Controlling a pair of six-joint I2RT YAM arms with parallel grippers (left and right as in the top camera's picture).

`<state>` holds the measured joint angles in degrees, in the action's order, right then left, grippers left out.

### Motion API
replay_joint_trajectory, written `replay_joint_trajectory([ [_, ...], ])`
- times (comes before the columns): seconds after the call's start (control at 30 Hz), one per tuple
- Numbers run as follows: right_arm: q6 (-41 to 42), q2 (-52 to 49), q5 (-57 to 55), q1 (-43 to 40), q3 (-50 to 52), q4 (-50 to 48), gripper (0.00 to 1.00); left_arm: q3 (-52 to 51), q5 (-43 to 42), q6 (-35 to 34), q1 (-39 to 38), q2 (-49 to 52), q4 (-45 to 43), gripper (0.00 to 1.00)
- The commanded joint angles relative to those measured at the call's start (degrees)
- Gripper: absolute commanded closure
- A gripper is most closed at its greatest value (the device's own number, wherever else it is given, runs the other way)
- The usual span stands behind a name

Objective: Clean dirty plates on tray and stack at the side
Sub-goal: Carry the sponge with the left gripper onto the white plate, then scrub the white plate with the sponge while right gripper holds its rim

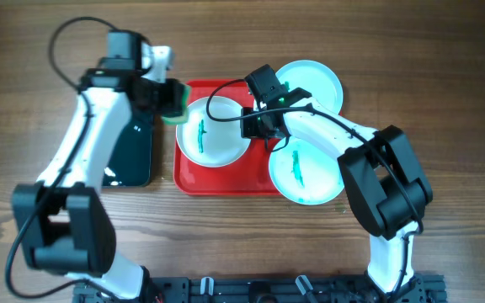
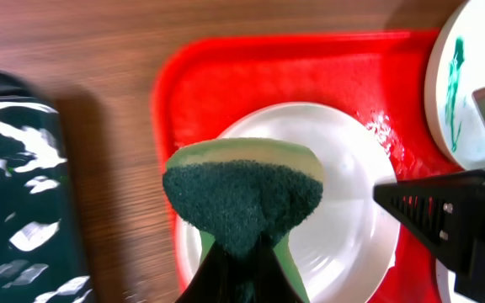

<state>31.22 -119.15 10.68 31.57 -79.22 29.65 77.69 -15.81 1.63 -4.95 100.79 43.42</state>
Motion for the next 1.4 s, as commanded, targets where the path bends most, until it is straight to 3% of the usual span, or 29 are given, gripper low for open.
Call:
replay_joint_trajectory([
  [0.0, -1.22, -2.03, 1.86, 0.28, -0.66, 0.44, 0.96, -2.1, 5.73, -9.11, -4.44, 5.33, -1.57, 0.96],
  [0.27, -1.27, -2.03, 1.84, 0.22, -0.66, 0.44, 0.96, -4.48, 16.83, -18.84, -11.06, 12.33, -4.22, 0.96],
  [0.53, -1.27, -2.05, 1.86, 0.22, -0.66, 0.42, 0.96, -4.63, 18.1, -18.34, -11.43, 13.4, -2.62, 0.96],
  [0.73, -1.27, -2.05, 1.86, 0.22, -0.66, 0.5, 0.96, -4.68, 25.81, -18.29, -11.34, 13.46, -3.91, 0.96],
  [0.83, -1.27, -2.05, 1.86, 0.22, -0.66, 0.46, 0.96, -4.76, 25.55, -17.97, -11.45, 13.57, -3.98, 0.96],
  [1.17, 0.79, -2.38, 2.95, 0.22, -0.63, 0.42, 0.96, -9.92, 10.25, -17.99, -11.72, 13.68, -6.54, 0.96],
  [1.37, 0.11, -2.38, 4.87, 0.22, -0.63, 0.61, 0.96, -9.97, -9.29, -13.92, -11.72, 13.68, -6.38, 0.96],
])
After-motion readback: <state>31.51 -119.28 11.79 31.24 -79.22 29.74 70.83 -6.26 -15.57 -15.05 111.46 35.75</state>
